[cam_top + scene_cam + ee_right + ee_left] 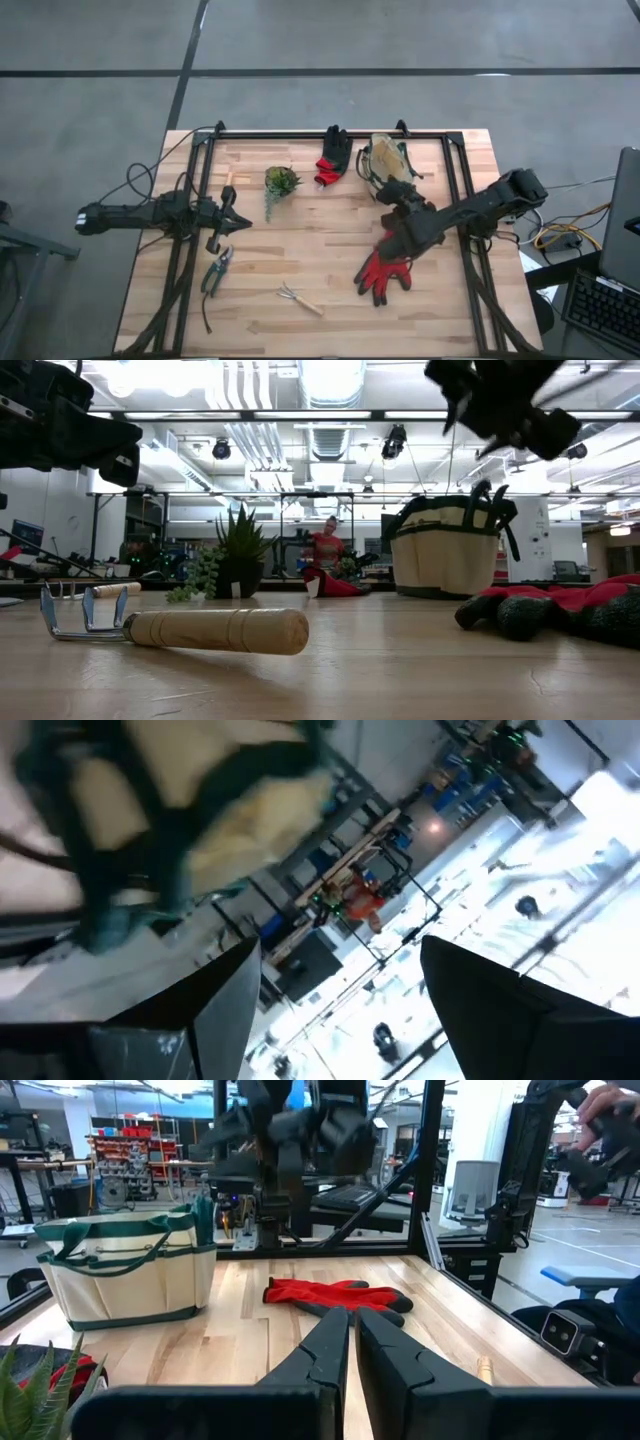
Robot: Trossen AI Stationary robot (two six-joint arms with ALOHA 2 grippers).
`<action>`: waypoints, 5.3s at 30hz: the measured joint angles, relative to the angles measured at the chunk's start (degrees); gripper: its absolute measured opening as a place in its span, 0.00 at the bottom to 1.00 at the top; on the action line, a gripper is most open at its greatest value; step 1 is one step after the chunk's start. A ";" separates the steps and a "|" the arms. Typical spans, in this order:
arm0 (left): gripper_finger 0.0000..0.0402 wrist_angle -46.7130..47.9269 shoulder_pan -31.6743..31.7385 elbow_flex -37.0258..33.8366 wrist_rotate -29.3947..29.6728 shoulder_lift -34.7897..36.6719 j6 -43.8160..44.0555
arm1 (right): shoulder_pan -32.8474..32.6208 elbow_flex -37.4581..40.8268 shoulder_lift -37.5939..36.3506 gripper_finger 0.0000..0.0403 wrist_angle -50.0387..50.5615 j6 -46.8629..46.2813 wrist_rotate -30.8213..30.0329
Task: Pick & Place Garden tools in Gardening bag
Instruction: Put the bottom red gloves into the gardening bag
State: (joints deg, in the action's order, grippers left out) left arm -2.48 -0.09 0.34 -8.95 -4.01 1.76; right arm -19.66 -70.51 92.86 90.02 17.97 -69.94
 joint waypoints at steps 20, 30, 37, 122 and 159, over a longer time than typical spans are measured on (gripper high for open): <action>0.07 0.00 0.01 0.00 0.00 0.01 0.00 | -0.23 -21.41 -0.85 0.59 -16.14 -13.50 11.87; 0.07 0.00 0.01 0.00 0.00 0.02 0.00 | -1.21 -21.33 -0.85 0.59 -37.63 -23.70 36.94; 0.07 0.00 0.00 0.00 0.00 0.02 0.00 | -4.18 -20.84 2.16 0.58 -44.59 -27.45 43.46; 0.07 0.04 0.02 0.00 0.01 0.00 0.00 | -0.41 -27.05 29.63 0.37 -27.55 -11.79 69.06; 0.07 0.02 0.00 0.00 0.00 0.00 0.00 | -1.51 13.04 8.13 0.04 -51.21 -29.57 62.55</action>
State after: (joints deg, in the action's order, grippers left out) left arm -2.46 -0.09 0.34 -8.95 -4.01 1.76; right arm -21.17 -57.47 100.99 38.81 -11.60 -7.39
